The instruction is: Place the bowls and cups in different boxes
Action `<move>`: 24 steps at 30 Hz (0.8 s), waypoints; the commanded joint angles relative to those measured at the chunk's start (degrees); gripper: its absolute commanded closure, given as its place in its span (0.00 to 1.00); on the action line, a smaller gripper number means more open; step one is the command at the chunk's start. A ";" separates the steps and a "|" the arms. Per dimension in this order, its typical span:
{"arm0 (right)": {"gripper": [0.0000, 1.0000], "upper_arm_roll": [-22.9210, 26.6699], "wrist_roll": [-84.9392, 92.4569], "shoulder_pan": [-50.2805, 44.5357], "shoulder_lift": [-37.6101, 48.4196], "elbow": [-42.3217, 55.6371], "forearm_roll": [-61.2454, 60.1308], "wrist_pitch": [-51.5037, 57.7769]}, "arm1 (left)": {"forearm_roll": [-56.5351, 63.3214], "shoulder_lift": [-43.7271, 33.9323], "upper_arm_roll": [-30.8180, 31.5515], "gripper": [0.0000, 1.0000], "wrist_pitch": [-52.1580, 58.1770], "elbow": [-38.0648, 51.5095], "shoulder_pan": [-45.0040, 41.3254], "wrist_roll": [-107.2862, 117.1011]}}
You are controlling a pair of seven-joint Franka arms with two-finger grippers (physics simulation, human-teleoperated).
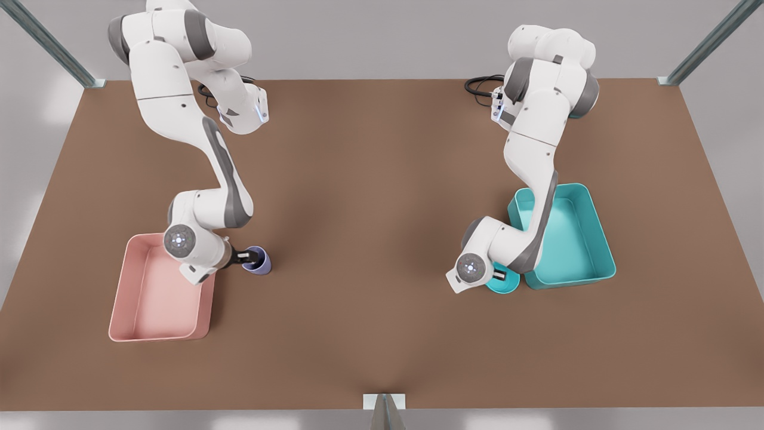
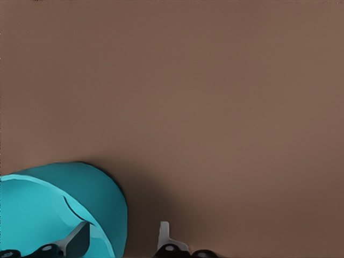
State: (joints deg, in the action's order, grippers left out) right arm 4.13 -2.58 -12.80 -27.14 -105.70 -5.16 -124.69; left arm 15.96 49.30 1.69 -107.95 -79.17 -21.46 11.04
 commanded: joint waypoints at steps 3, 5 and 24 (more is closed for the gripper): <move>0.00 0.00 -1.03 -0.20 0.07 -2.67 -0.29 -3.10 | 0.12 -0.08 -0.02 0.65 -1.12 0.16 -0.07 5.05; 0.00 0.00 -1.03 -0.20 -0.64 -2.93 -0.29 -3.19 | 0.03 -0.08 -0.02 0.77 -1.03 0.34 -0.24 5.83; 0.79 0.09 0.11 1.20 0.85 7.24 -1.26 5.92 | -6.65 -18.10 -8.28 0.79 -1.12 -16.36 11.62 15.33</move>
State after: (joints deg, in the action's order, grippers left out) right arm 4.20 -1.92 -12.05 -27.35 -99.41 -6.73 -125.21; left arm 10.60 30.86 -6.33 -102.17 -95.25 -10.41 22.58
